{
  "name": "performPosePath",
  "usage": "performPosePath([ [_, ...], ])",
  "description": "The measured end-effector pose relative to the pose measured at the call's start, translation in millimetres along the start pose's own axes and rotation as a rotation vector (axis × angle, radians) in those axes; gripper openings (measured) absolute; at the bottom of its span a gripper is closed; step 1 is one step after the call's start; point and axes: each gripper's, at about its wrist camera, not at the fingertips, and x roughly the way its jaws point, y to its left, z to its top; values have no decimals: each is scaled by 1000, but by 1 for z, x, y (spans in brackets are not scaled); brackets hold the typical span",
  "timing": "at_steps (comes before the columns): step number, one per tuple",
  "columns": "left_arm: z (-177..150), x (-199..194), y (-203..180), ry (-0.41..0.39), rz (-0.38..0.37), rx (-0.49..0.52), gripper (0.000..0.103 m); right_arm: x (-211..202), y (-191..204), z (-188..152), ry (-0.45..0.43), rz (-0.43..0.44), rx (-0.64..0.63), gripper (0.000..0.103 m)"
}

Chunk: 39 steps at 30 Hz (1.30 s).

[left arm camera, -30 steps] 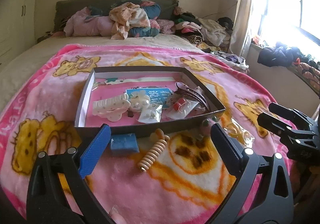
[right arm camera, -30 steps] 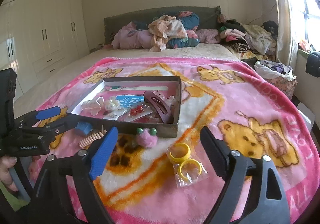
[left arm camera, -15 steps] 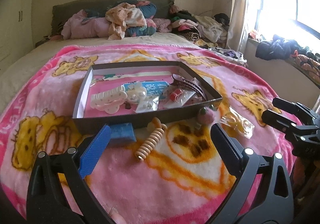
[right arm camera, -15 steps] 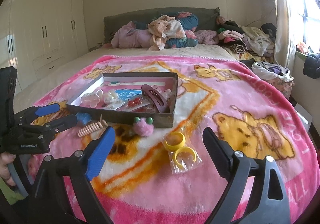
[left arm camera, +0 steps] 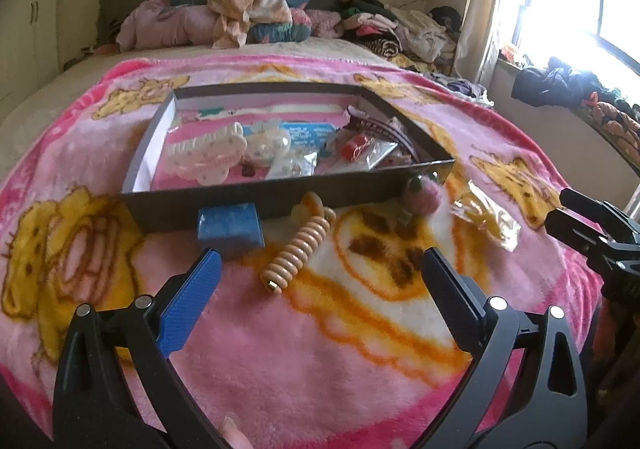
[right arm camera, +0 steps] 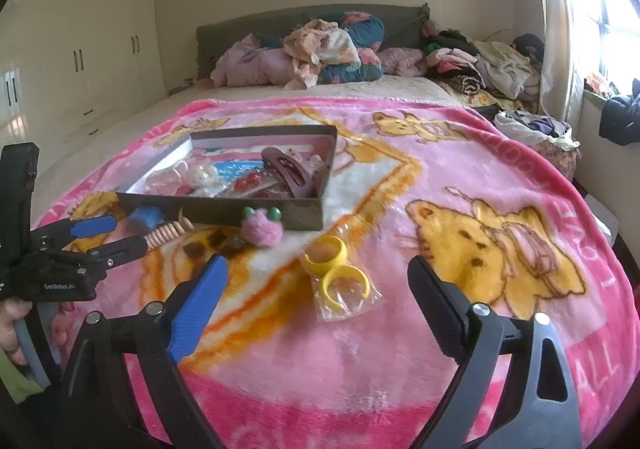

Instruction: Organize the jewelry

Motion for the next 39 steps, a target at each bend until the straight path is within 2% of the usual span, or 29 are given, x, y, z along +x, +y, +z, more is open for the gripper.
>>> performPosePath([
  [6, -1, 15, 4, 28, -5, -16, 91, 26, -10, -6, 80, -11, 13, 89],
  [11, -3, 28, 14, 63, -34, -79, 91, 50, -16, -6, 136, -29, 8, 89],
  [23, -3, 32, 6, 80, -61, -50, 53, 87, -19, -1, 200, -7, -16, 89],
  [27, -3, 34, -3, 89, -79, -23, 43, 88, -20, -2, 206, -8, -19, 76],
  [29, -2, 35, -7, 90, -87, -10, 42, 87, -21, -3, 207, -6, -15, 69],
  [31, 0, 37, -9, 91, -83, -1, 42, 85, -21, -4, 207, 3, -11, 56],
  [34, 4, 42, -11, 101, -60, -4, 41, 81, -17, -6, 204, 10, -22, 50],
  [36, 5, 46, -13, 107, -45, -5, 37, 79, -15, -8, 207, 30, -20, 41],
  [37, 6, 48, -13, 113, -36, -5, 36, 77, -14, -9, 207, 42, -14, 41],
  [39, 6, 50, -13, 121, -22, -5, 27, 74, -12, -11, 209, 70, -4, 39],
])
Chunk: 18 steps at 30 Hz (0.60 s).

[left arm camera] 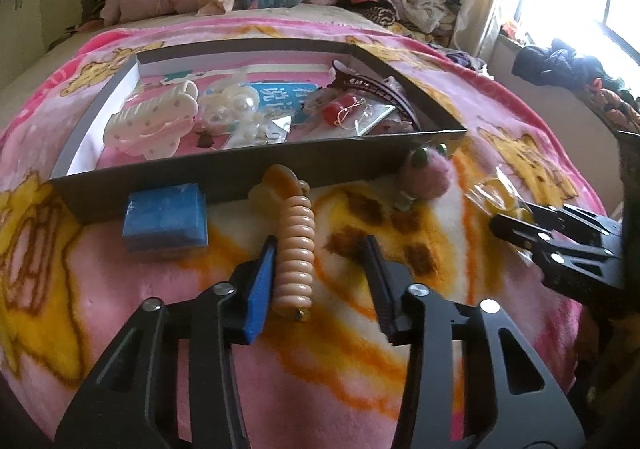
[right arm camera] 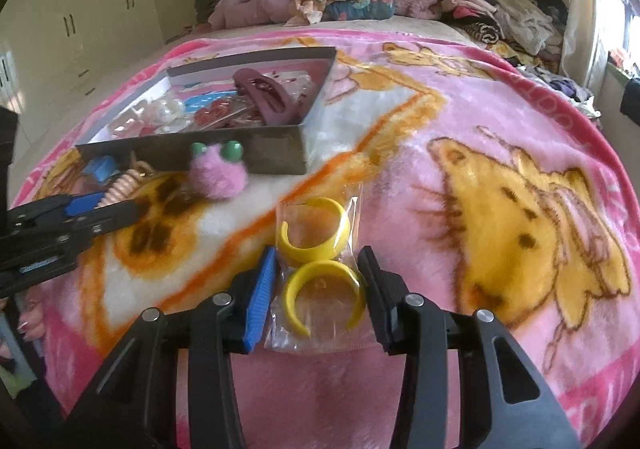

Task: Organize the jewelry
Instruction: 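Grasp the coiled beige hair tie with the left tool while the right tool grasps the yellow-ring bag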

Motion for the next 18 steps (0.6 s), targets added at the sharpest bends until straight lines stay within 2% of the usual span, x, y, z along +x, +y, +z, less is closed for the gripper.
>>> performPosePath([
  [5, -1, -1, -1, 4, -1, 18, 11, -5, 10, -5, 4, 61, 6, 38],
  [8, -3, -4, -4, 0, 2, 40, 11, -9, 18, -7, 4, 97, 10, 37],
  [18, -7, -26, -8, -29, -47, 46, 11, -25, 37, -10, -22, 134, -1, 37],
])
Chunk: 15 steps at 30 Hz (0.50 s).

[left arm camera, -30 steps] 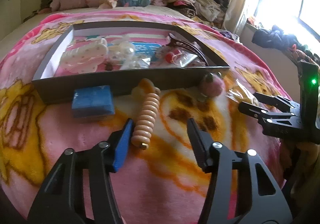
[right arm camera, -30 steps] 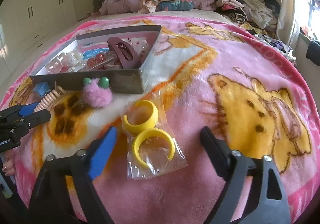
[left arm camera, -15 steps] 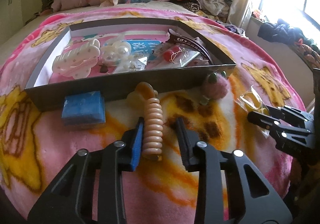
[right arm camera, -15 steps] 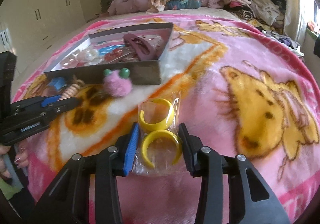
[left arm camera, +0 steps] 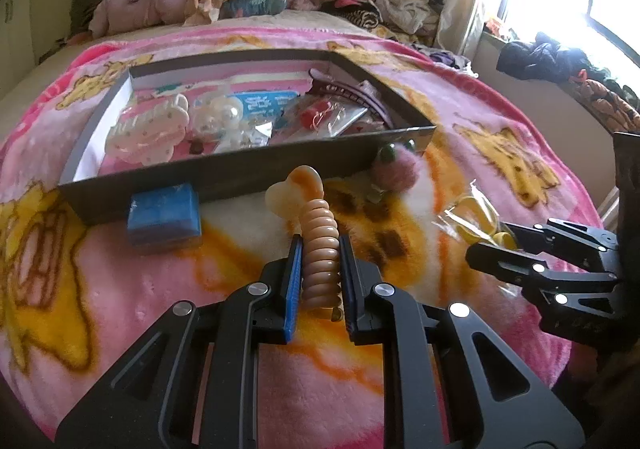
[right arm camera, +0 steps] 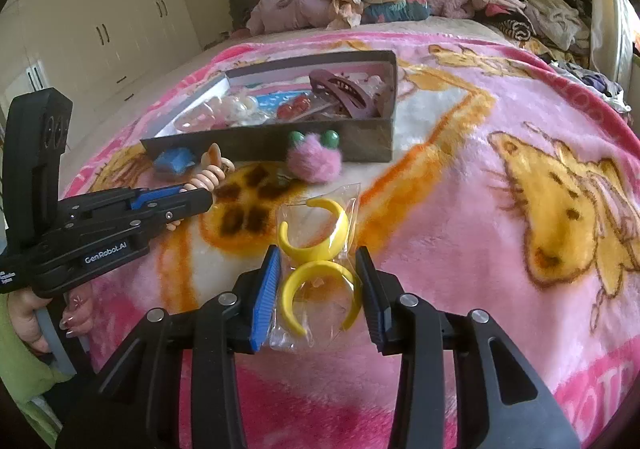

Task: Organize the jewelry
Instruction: 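Grasp the coiled beige hair tie with the left tool while the right tool grasps the yellow-ring bag, then carry the hair tie into the box with the left tool while the right tool carries the ring bag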

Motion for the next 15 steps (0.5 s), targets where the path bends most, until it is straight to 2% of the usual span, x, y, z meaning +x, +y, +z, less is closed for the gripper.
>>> performPosePath([
  [15, 14, -32, 17, -80, -4, -53, 11, -11, 27, 18, -31, 28, -15, 37],
])
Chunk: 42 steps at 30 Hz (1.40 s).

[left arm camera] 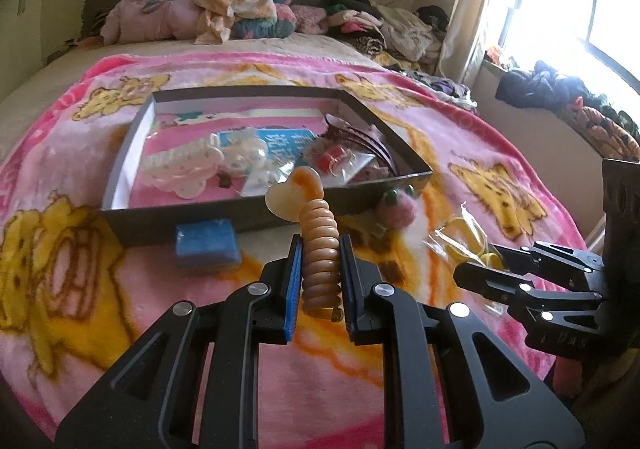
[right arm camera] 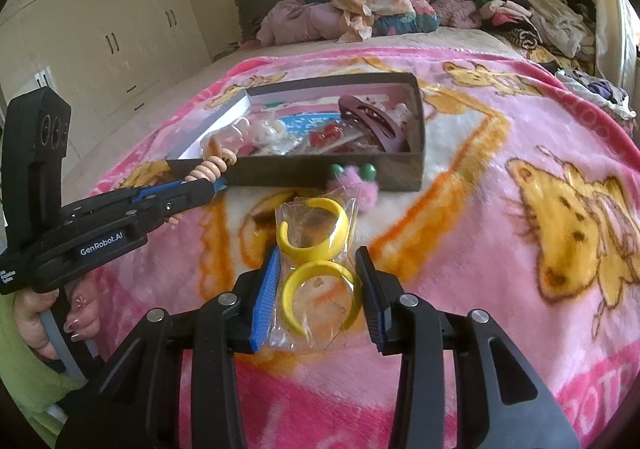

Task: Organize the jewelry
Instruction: 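Carry the hair tie into the box with the left tool while the right tool carries the ring bag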

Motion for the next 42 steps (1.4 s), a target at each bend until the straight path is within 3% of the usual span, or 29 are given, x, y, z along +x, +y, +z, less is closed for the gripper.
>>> performPosePath([
  [25, 27, -7, 55, -67, 38, -118, 11, 38, 14, 68, -42, -11, -36, 37],
  [42, 62, 29, 44, -64, 31, -91, 11, 60, -10, 111, -71, -60, -21, 37],
])
